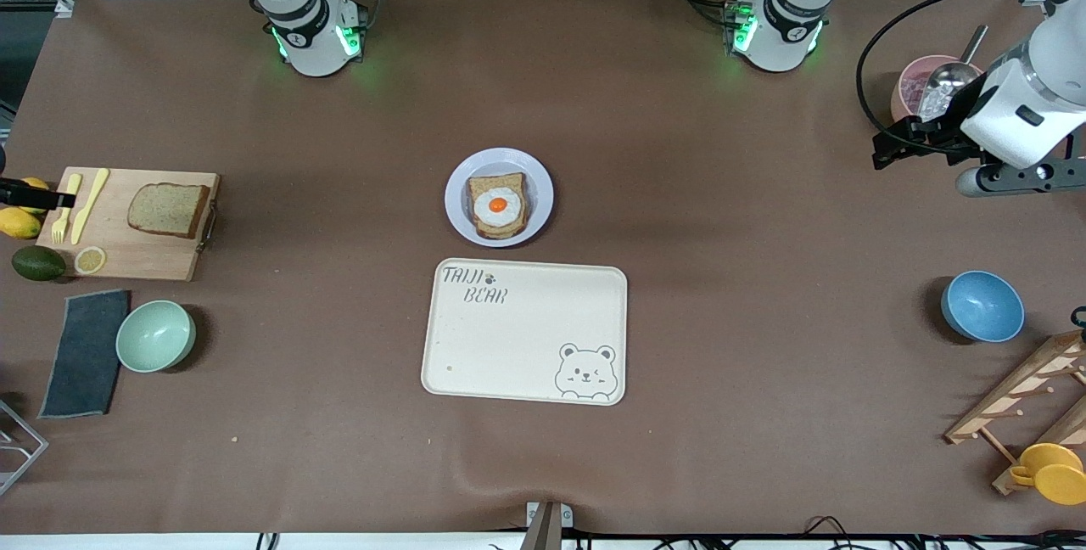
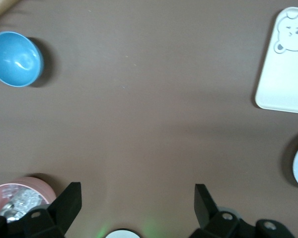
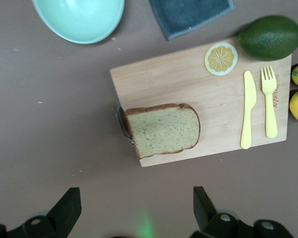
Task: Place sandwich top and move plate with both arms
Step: 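Reach the right gripper to the bread slice on the cutting board and grasp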
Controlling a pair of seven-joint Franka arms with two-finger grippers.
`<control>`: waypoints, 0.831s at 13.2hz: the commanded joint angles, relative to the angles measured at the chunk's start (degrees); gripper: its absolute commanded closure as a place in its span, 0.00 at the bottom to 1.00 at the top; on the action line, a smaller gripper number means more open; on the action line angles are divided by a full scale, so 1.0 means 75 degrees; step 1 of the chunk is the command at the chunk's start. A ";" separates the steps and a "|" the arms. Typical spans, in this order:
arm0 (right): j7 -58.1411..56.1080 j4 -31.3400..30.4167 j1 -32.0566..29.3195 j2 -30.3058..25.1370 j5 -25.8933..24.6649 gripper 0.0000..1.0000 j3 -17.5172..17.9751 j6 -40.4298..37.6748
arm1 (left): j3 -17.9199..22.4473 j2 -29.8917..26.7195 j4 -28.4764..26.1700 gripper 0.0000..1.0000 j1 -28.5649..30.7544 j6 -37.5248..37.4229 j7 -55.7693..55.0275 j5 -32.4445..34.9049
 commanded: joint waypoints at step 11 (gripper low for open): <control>-0.1811 -0.3228 -0.1234 0.0020 -0.0046 0.00 0.0153 0.4099 | -0.0392 -0.0291 -0.0262 0.00 -0.0015 -0.0009 -0.0158 -0.0680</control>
